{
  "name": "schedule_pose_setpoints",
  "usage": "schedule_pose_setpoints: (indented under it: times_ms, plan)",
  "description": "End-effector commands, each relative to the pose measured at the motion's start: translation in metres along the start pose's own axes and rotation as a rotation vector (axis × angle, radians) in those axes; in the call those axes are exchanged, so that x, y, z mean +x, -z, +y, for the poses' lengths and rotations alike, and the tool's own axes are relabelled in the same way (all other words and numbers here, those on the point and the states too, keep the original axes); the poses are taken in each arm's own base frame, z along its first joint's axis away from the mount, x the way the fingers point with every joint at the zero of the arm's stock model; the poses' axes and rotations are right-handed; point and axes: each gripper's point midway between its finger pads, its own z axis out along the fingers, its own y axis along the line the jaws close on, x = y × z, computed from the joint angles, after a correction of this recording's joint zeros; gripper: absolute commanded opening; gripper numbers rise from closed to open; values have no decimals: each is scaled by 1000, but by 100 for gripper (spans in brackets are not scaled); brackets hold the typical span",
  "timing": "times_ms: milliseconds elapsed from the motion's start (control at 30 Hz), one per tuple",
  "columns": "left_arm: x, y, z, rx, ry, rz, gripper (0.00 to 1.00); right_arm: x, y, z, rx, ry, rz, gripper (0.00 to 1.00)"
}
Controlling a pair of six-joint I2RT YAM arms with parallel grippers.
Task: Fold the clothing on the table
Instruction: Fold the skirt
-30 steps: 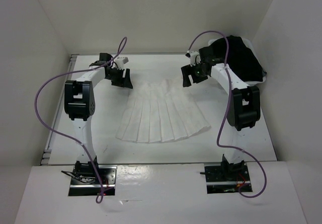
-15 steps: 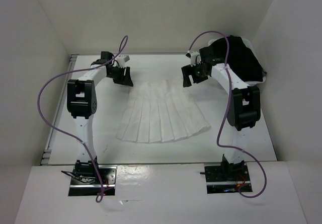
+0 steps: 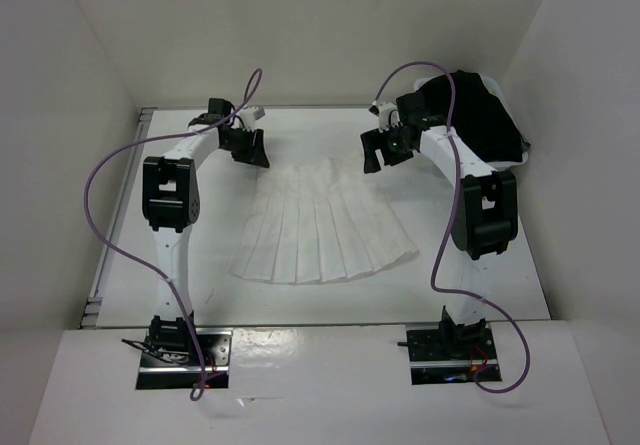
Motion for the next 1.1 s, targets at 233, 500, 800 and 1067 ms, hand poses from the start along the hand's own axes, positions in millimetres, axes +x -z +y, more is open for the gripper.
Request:
schedule_pose_setpoints:
  times_ms: [233,500,800,1067]
  plan:
    - [8,-7,-7,42,-19,27,30,-15,-9,-4,-12,17,-33,86]
    - [8,-3,-8,33,-40,27,29,-10,-61,-24,-47,16,25,85]
    - [11,-5,-9,19,-59,43,29,-15,-79,-35,-83,30,17,82]
    - [14,-11,-12,15,-81,70,29,-24,-87,-44,-170,-8,-4,73]
